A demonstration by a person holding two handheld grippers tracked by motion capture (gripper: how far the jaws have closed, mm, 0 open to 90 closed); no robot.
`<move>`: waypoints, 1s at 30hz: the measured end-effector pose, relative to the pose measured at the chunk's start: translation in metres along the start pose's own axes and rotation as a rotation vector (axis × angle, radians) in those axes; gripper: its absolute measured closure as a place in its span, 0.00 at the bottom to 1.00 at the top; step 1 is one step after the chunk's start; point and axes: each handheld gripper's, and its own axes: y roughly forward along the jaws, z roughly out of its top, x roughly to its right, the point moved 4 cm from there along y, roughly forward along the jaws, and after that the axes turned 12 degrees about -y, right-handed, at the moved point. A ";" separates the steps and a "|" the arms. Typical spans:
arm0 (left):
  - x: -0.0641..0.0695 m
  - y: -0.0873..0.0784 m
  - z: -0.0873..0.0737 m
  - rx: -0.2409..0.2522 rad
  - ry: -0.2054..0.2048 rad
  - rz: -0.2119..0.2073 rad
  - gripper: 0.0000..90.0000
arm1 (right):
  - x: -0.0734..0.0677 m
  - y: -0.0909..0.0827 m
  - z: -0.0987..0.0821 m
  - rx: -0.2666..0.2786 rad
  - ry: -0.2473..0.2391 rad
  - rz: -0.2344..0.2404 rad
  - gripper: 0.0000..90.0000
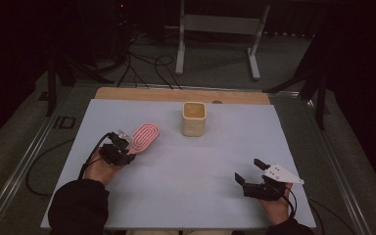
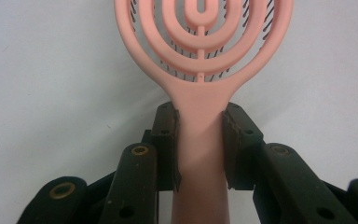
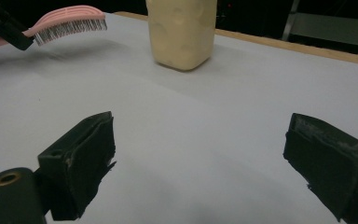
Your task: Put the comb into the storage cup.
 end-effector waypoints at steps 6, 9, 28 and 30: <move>0.000 -0.004 0.002 0.045 -0.016 0.002 0.78 | 0.000 0.000 0.000 -0.002 0.000 0.000 0.09; -0.001 -0.006 0.003 0.070 -0.024 0.004 0.78 | 0.000 0.000 0.000 -0.003 -0.002 0.001 0.09; -0.004 -0.027 0.007 0.306 -0.050 0.005 0.78 | 0.000 0.001 -0.001 -0.004 -0.003 0.000 0.09; -0.004 -0.028 0.006 0.325 -0.040 0.001 0.78 | -0.001 0.001 -0.001 -0.006 0.000 0.001 0.09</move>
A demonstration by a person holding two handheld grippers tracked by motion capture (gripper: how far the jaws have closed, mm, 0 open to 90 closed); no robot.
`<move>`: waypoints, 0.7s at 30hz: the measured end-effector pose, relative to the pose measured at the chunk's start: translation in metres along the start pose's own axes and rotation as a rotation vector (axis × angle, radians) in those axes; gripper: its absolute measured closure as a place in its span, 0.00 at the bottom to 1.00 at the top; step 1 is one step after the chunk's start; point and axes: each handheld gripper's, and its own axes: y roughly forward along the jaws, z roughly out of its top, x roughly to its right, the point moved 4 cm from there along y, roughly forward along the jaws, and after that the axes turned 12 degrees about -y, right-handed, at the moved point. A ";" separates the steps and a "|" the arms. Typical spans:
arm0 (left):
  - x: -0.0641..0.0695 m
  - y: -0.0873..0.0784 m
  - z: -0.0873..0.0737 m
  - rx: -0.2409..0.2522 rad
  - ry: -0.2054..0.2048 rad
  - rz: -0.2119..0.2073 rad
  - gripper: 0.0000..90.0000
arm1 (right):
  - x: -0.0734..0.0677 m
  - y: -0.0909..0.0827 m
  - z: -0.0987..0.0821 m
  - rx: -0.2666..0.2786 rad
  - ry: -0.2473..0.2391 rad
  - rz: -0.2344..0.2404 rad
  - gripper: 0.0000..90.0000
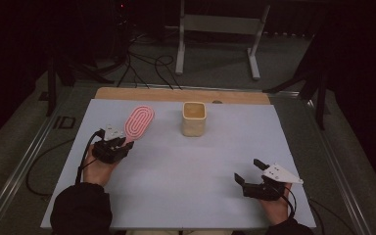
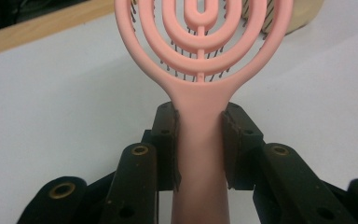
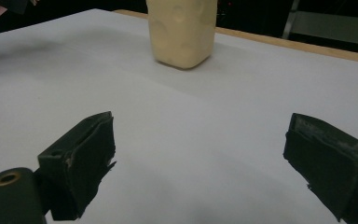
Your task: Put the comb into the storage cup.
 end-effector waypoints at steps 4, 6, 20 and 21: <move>0.000 -0.002 -0.001 0.035 -0.005 -0.014 0.78 | 0.000 0.000 0.000 -0.002 -0.002 -0.003 0.09; 0.001 -0.003 0.000 0.048 -0.004 -0.007 0.78 | 0.000 0.000 0.000 -0.003 -0.003 -0.003 0.09; 0.012 -0.008 0.004 0.152 0.014 -0.024 0.78 | 0.000 0.001 0.000 -0.002 -0.002 0.003 0.09; 0.012 -0.008 0.004 0.159 0.012 -0.026 0.78 | 0.000 0.001 0.001 -0.003 0.000 0.004 0.09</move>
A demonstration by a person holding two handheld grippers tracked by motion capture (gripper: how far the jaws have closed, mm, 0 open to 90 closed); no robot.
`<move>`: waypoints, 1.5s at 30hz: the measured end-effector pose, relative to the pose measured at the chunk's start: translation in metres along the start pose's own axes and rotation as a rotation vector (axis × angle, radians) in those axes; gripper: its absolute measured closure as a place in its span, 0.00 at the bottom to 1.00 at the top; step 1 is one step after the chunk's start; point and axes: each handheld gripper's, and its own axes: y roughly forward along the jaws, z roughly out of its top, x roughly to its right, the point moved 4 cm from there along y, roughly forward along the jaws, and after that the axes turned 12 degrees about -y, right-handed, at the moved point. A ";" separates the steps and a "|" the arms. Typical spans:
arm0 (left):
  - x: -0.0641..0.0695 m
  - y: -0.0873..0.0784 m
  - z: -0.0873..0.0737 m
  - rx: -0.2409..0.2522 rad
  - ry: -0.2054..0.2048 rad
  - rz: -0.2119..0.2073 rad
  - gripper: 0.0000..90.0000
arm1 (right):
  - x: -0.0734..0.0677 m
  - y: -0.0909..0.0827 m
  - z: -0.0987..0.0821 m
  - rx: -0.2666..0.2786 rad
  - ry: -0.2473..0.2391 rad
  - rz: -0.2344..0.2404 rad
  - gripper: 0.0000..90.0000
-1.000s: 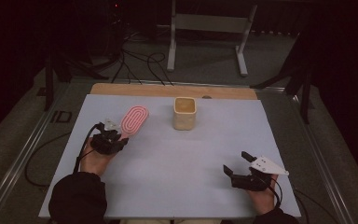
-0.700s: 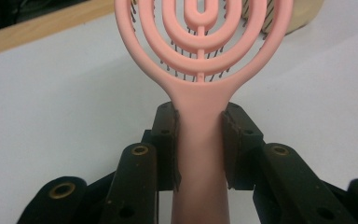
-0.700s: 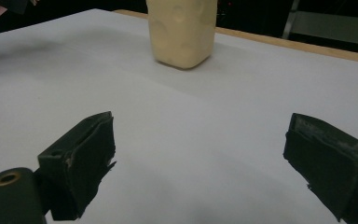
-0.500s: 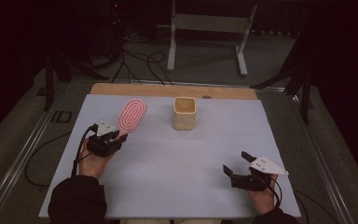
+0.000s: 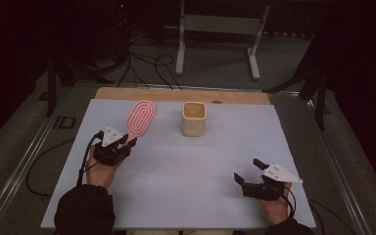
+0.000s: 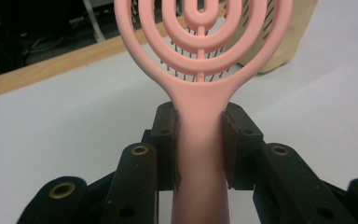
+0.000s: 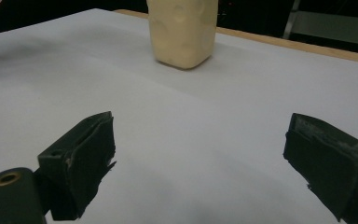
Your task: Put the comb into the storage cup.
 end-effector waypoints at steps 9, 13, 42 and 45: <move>0.005 -0.002 0.003 0.026 -0.010 -0.007 0.78 | -0.001 0.002 0.000 -0.004 -0.003 0.005 0.09; 0.008 -0.002 0.005 0.035 -0.009 -0.006 0.78 | -0.002 0.003 0.001 -0.006 -0.001 0.012 0.09; 0.030 -0.005 0.010 0.093 0.013 -0.013 0.78 | 0.010 0.017 0.040 0.006 0.034 0.052 0.08; 0.030 -0.004 0.010 0.089 0.016 -0.015 0.78 | 0.012 0.021 0.047 0.003 0.035 0.054 0.08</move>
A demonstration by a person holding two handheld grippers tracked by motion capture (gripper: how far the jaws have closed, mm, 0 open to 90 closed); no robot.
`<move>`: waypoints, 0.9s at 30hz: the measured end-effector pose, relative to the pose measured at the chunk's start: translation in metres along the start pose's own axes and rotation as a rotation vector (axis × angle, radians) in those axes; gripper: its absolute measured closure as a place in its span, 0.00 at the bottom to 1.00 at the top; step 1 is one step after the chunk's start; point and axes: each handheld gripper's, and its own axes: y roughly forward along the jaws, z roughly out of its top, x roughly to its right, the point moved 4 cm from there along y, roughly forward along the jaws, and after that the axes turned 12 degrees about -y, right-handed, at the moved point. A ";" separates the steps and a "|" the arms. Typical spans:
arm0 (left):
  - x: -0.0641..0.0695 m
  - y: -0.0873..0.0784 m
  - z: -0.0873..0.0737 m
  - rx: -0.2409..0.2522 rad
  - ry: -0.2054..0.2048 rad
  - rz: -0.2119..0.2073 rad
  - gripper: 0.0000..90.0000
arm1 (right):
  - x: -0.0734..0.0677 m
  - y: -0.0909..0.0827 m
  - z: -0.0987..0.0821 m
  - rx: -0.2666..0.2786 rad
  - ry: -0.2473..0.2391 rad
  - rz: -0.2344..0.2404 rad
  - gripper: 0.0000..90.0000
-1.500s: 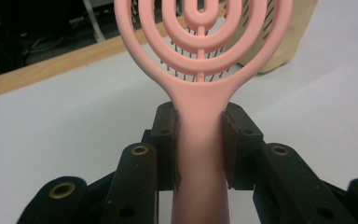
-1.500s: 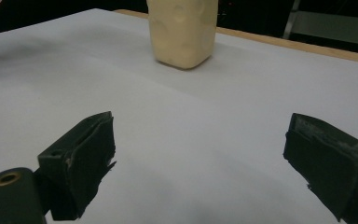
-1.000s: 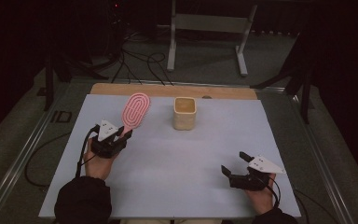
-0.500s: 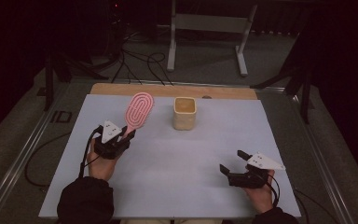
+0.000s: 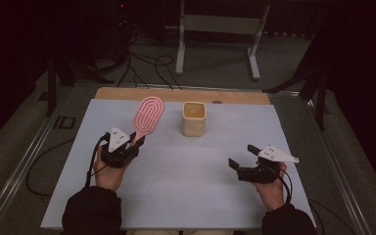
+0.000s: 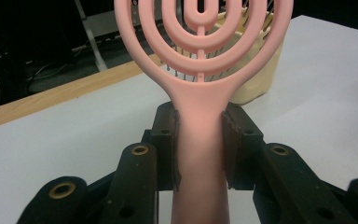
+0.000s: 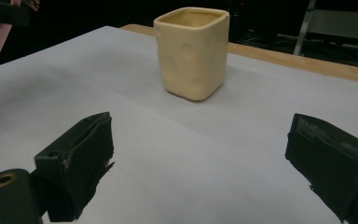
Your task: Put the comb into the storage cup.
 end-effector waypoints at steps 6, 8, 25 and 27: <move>0.003 0.000 0.000 0.013 0.009 -0.009 0.78 | 0.002 0.010 0.012 -0.005 -0.001 0.024 0.08; 0.004 0.000 0.000 0.016 0.010 -0.009 0.78 | 0.001 0.013 0.015 -0.003 -0.008 0.031 0.08; 0.016 0.004 -0.002 0.003 0.042 -0.022 0.78 | -0.019 0.046 0.049 -0.017 -0.075 0.087 0.08; 0.018 0.005 -0.002 0.005 0.047 -0.023 0.78 | -0.022 0.050 0.054 -0.014 -0.082 0.092 0.08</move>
